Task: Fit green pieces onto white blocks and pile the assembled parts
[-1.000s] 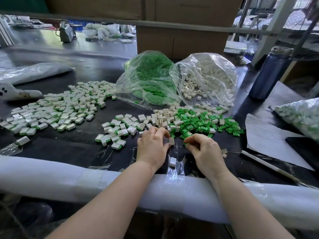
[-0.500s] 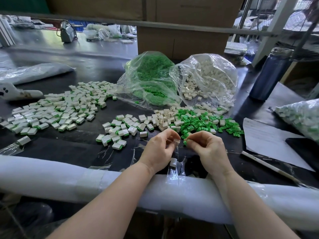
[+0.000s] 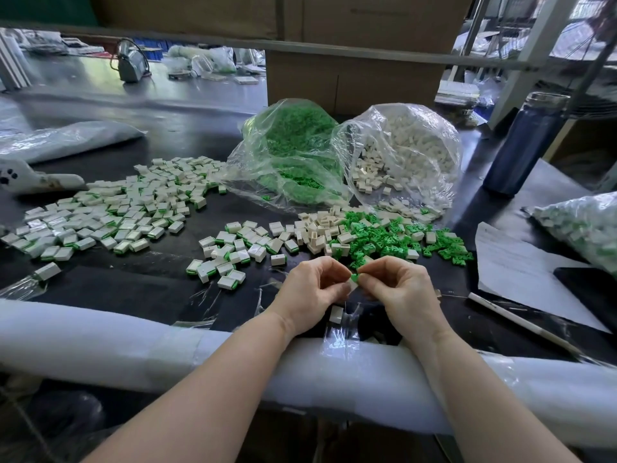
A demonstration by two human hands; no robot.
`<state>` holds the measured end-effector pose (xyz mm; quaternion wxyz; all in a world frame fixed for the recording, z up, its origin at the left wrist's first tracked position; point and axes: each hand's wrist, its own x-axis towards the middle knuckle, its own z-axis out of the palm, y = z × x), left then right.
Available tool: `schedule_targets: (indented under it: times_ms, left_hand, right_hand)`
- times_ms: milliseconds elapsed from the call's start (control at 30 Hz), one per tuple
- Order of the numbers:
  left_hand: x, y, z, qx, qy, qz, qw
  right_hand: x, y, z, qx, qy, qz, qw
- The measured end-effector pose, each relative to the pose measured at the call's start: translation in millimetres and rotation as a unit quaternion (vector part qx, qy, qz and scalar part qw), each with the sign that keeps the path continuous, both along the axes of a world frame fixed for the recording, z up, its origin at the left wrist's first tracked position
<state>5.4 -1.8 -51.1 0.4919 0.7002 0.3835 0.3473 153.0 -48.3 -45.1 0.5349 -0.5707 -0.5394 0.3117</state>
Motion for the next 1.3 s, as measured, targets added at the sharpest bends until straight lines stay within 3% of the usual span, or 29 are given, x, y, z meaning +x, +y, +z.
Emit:
schedule_targets:
  times_ms: [167, 533, 1300]
  left_hand:
    - [0.2, 0.8, 1.4, 0.004, 0.000, 0.017, 1.000]
    - [0.6, -2.4, 3.7, 0.006, -0.012, 0.006, 1.000]
    - [-0.7, -4.3, 5.3, 0.102, 0.093, -0.040, 0.990]
  right_hand:
    - [-0.7, 1.1, -1.9, -0.007, -0.038, -0.004, 0.999]
    - [-0.4, 1.2, -1.2, -0.025, -0.017, 0.022, 0.999]
    - [1.9, -0.5, 1.1, -0.054, -0.041, 0.076, 0.995]
